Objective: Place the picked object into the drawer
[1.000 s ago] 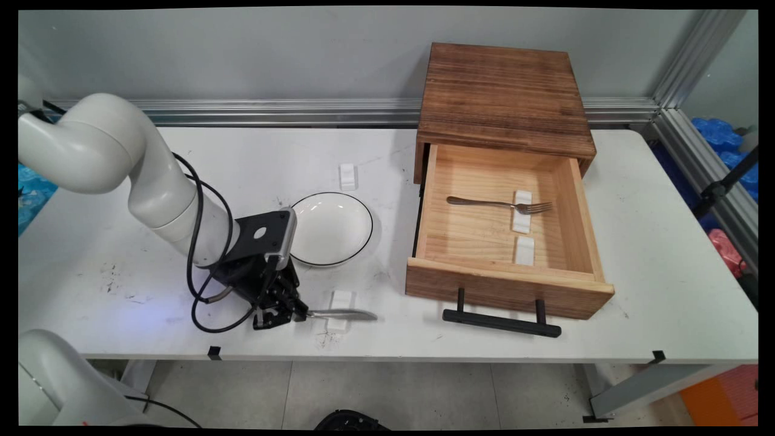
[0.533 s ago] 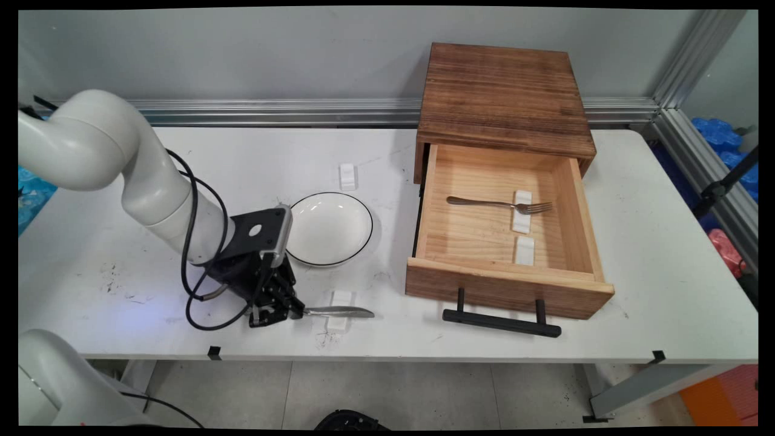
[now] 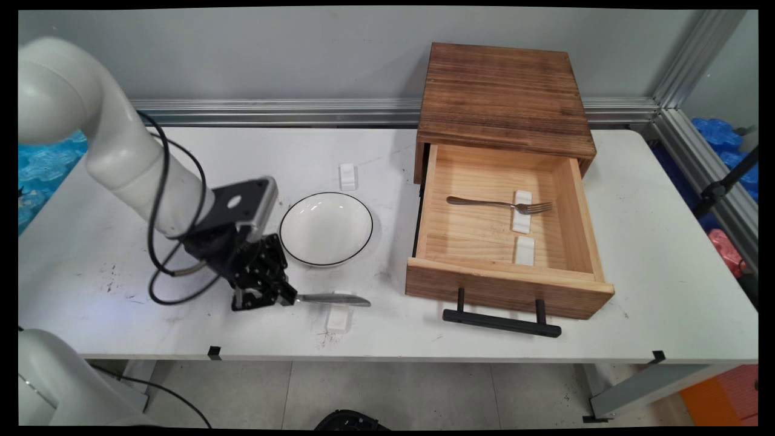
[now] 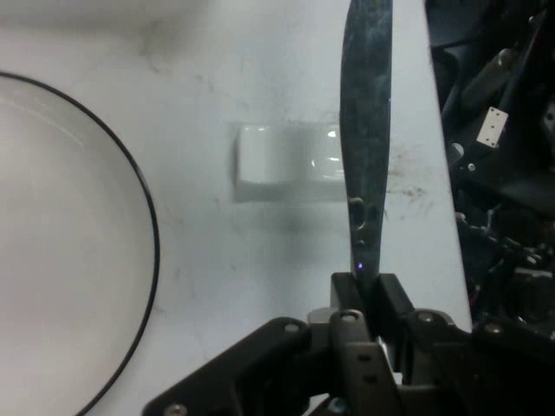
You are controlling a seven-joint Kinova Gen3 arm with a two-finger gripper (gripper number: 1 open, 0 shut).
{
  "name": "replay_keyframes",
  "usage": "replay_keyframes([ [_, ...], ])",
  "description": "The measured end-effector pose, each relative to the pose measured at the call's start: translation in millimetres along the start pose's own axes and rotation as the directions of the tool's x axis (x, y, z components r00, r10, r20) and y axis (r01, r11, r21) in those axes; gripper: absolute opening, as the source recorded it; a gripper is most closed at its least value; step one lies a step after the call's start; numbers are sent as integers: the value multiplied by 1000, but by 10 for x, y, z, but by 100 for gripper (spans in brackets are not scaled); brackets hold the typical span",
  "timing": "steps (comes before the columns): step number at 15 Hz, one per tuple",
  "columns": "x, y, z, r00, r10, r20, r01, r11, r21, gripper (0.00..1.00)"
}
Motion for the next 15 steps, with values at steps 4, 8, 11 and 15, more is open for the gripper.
replay_keyframes([
  [4,86,-55,-280,1000,25,-18,-25,1000,-9,0],
  [8,274,-212,-623,997,54,-53,-55,998,-9,0],
  [11,452,-346,-804,995,66,-80,-66,998,1,0],
  [15,812,-583,-1006,988,81,-129,-78,997,29,0],
])
